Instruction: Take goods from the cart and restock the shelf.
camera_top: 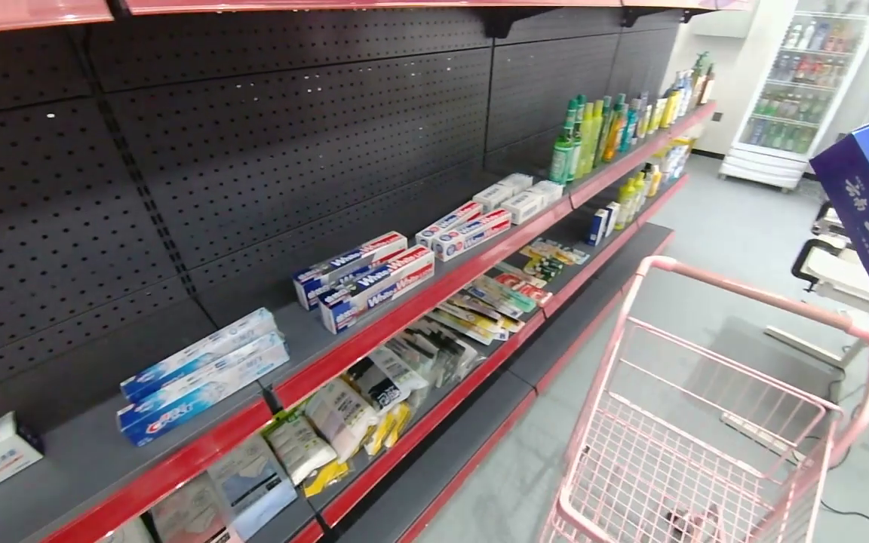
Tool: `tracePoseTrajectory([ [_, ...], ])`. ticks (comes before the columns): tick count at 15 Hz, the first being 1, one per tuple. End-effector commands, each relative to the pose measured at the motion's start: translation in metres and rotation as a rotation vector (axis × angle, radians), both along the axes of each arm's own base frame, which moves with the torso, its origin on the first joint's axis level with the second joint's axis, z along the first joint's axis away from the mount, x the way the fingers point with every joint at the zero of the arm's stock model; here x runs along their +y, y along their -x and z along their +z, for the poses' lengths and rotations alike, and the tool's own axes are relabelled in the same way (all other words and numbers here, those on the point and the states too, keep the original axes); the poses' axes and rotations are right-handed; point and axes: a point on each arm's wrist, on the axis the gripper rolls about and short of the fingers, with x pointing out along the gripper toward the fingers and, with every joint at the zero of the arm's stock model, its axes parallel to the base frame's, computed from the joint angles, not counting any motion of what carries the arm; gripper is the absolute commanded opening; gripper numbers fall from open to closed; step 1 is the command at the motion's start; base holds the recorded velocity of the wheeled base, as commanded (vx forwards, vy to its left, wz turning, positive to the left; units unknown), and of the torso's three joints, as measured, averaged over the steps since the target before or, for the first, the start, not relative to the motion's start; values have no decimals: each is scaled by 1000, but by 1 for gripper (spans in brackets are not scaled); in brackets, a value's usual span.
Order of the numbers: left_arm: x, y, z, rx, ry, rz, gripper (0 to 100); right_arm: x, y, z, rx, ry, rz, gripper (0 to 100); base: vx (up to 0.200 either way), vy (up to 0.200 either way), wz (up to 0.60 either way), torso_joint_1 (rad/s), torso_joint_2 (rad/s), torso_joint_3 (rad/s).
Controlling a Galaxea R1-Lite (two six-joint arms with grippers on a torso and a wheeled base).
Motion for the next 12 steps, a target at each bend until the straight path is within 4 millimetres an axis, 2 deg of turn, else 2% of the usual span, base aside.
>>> tracePoseTrajectory([
  [1,0,0,0,0,0,0,100,0,0,-1,6,0,0,0,0,0,600,2,-2,2],
  [12,0,0,0,1,0,0,100,0,-1,-2,10,0,0,0,0,0,600,1,1,0],
])
